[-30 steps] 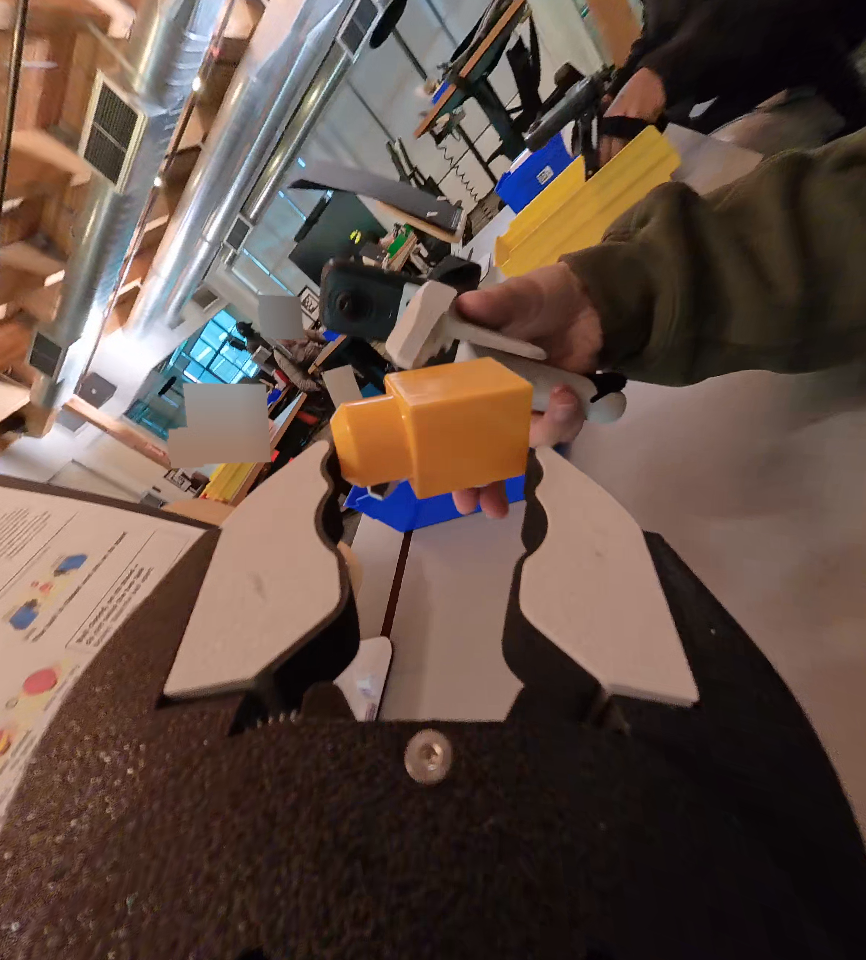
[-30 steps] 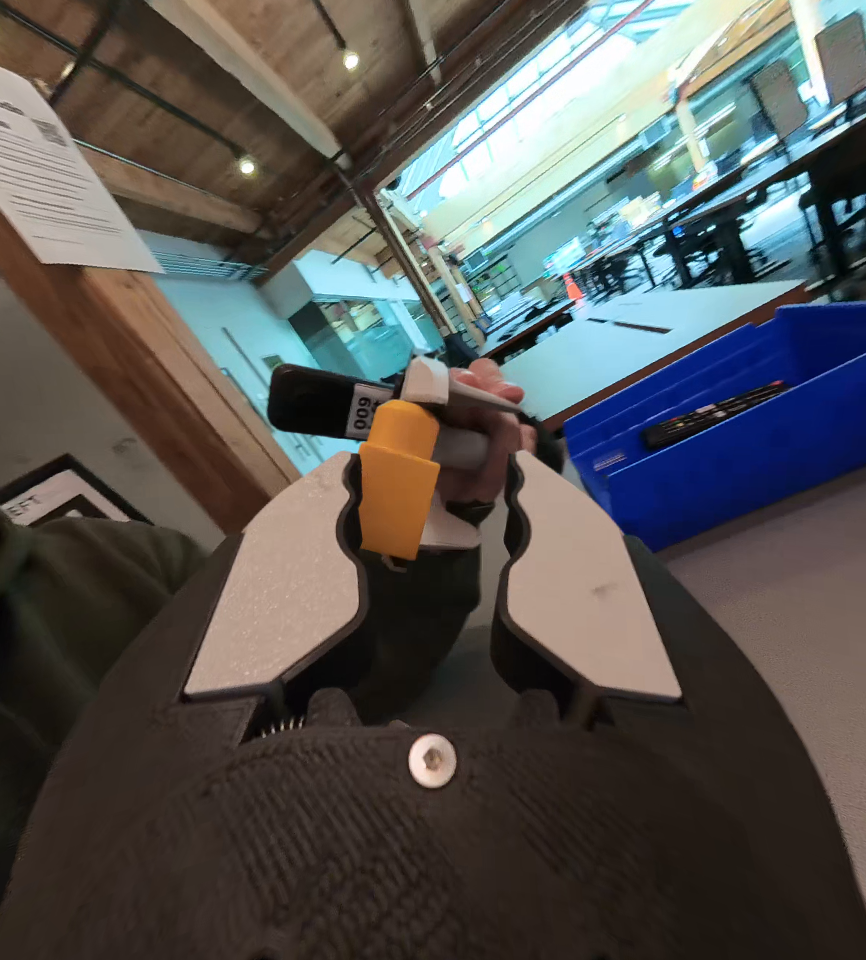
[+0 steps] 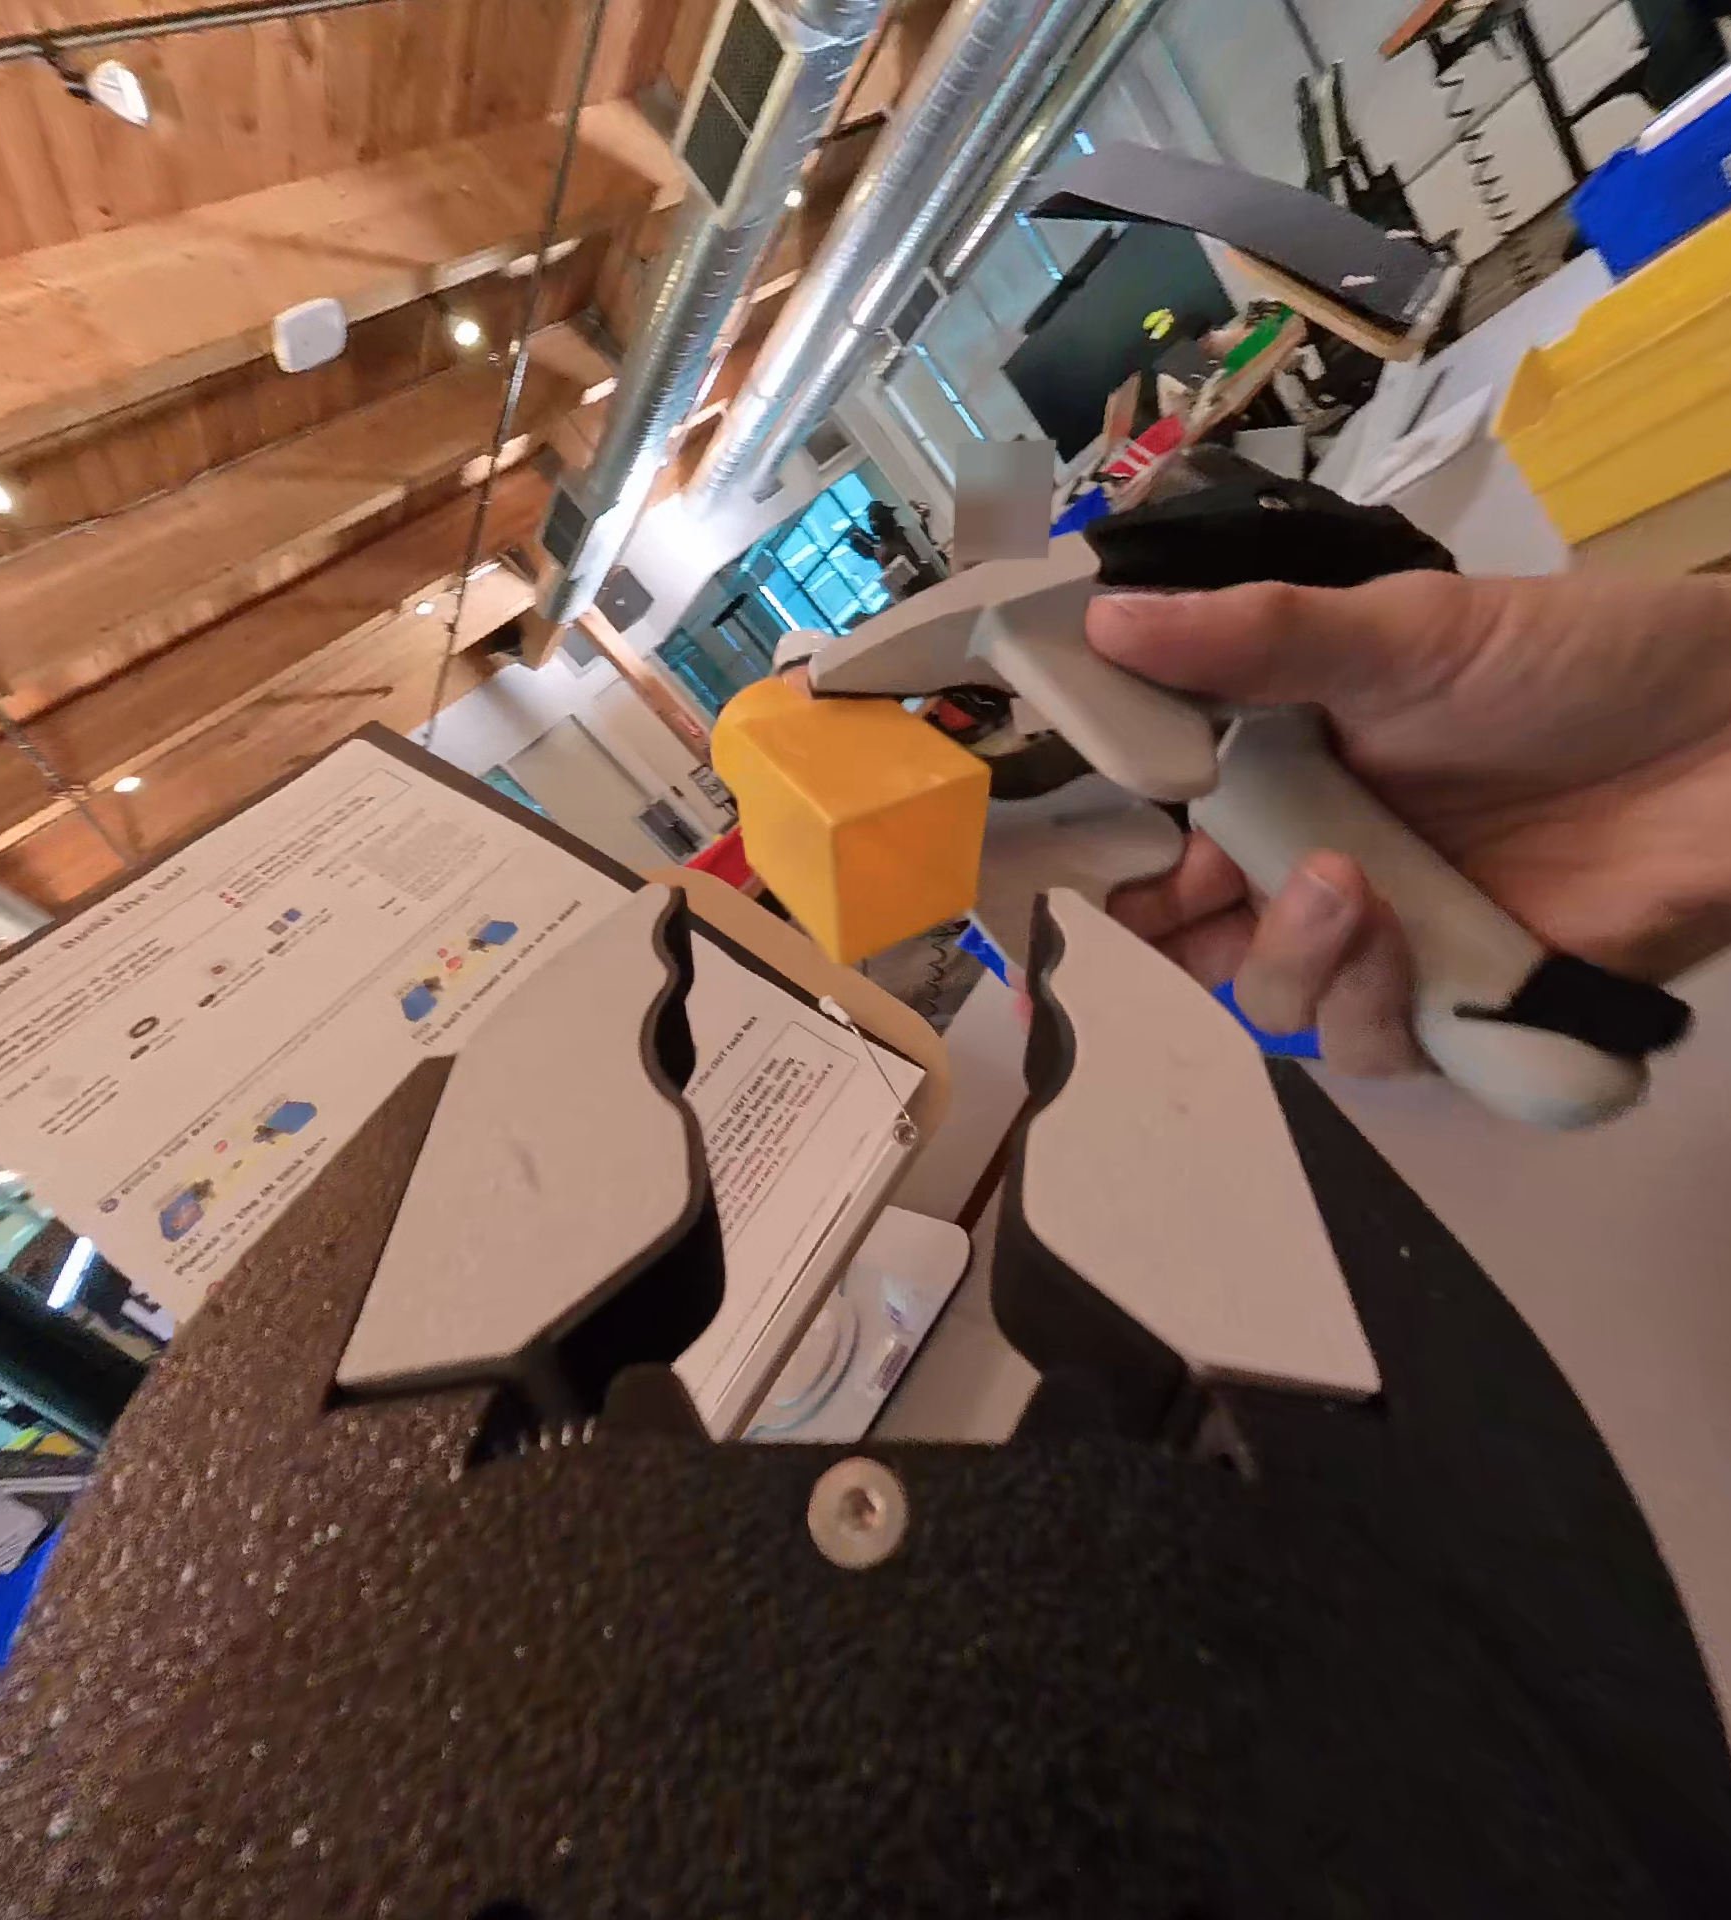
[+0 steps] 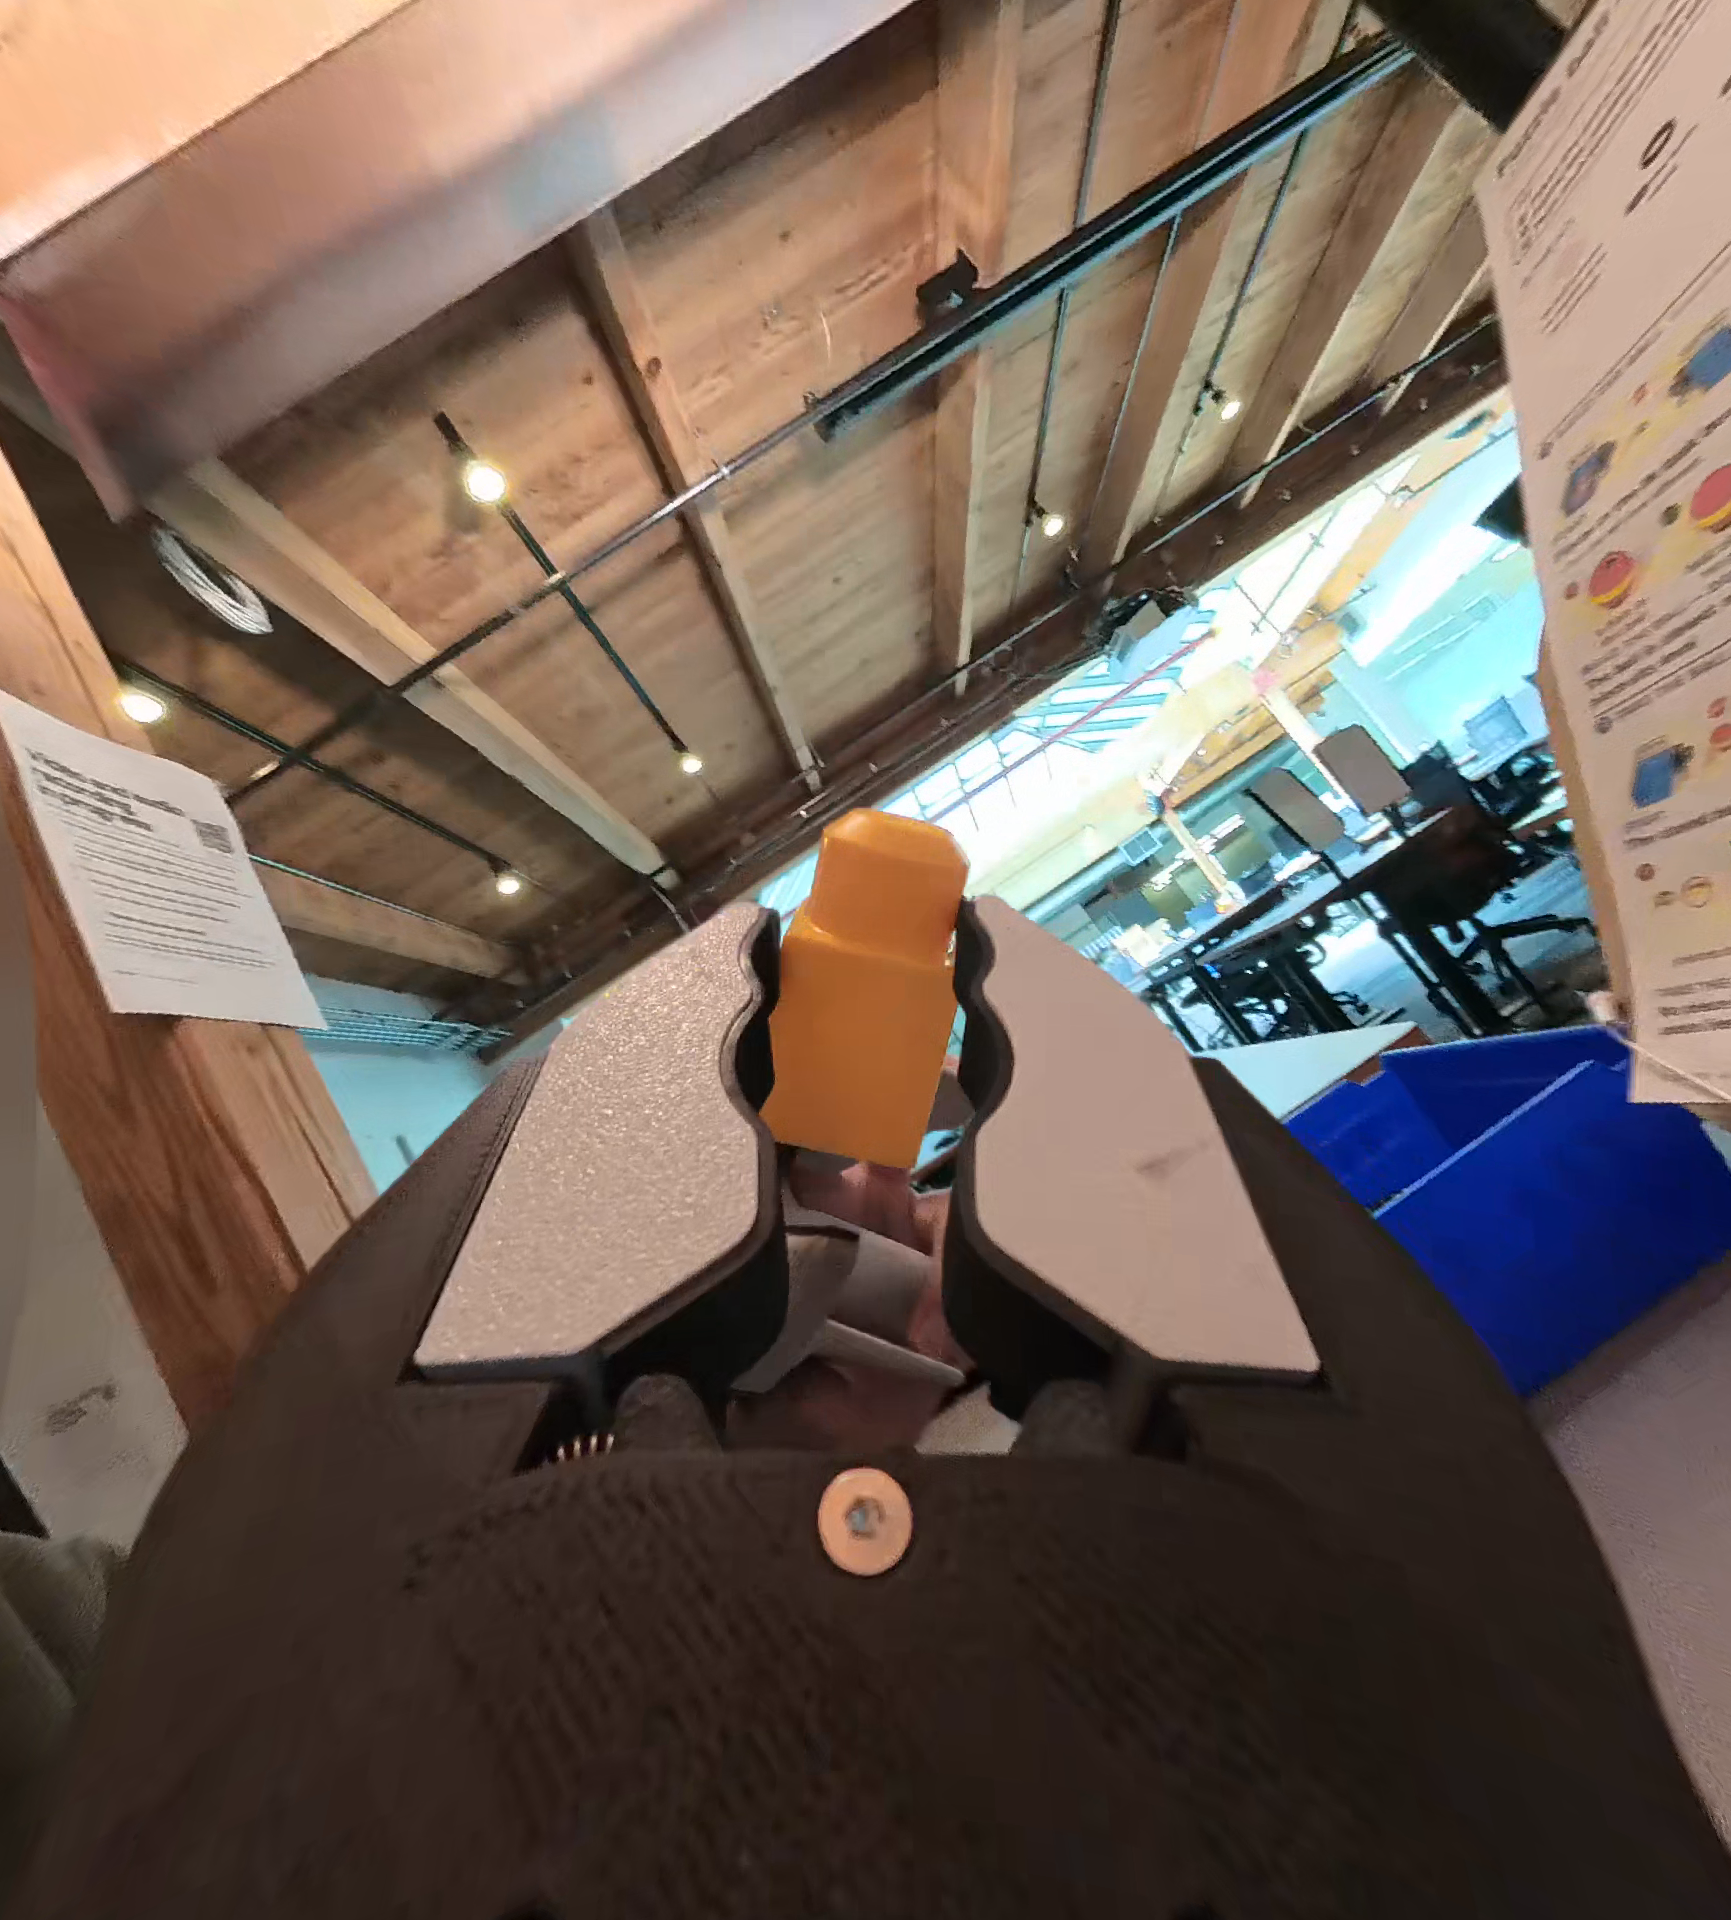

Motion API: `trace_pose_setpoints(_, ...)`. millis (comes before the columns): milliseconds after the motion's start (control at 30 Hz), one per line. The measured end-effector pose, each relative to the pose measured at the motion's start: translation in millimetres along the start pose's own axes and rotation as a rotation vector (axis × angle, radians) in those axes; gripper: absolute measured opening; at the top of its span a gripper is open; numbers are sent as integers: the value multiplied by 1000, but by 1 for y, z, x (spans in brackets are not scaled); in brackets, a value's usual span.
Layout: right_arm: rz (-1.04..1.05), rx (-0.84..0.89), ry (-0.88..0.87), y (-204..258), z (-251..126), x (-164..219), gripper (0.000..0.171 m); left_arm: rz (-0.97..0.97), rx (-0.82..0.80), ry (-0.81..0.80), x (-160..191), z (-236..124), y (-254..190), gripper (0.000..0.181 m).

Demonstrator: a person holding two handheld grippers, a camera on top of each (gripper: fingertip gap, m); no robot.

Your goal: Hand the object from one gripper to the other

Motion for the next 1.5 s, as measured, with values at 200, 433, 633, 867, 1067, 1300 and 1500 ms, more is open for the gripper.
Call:
trace_pose_setpoints(200,-22,-20,-58,12,5,7,32,5,-128,0,-8,6,3,40)
trace_pose_setpoints(433,-87,-36,8,11,-1,1,40,-48,-13,-20,-8,1,2,38)
trace_pose_setpoints(633,-236,-148,116,21,-16,-3,48,-309,414,-201,-11,-16,-20,38)
trace_pose_setpoints(867,-663,-253,207,31,-29,20,35,-605,683,-323,-10,-29,-28,38)
trace_pose_setpoints(1067,-924,-271,365,28,-36,45,36,-730,822,-291,-2,-34,-37,38)
trace_pose_setpoints(1300,-915,-185,428,21,-28,45,34,-661,682,-266,7,-35,-24,36)
trace_pose_setpoints(1500,-443,81,395,-1,-12,24,28,-291,284,-196,14,-31,1,57)
Point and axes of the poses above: each gripper's, where its closed fingertips meet, z out along the fingers, x out of its underside, y = z × x across the jaws, the point moved 3 cm from there along -z, back along the fingers, and after that the axes turned 13 degrees about x, right-handed, at the moved point
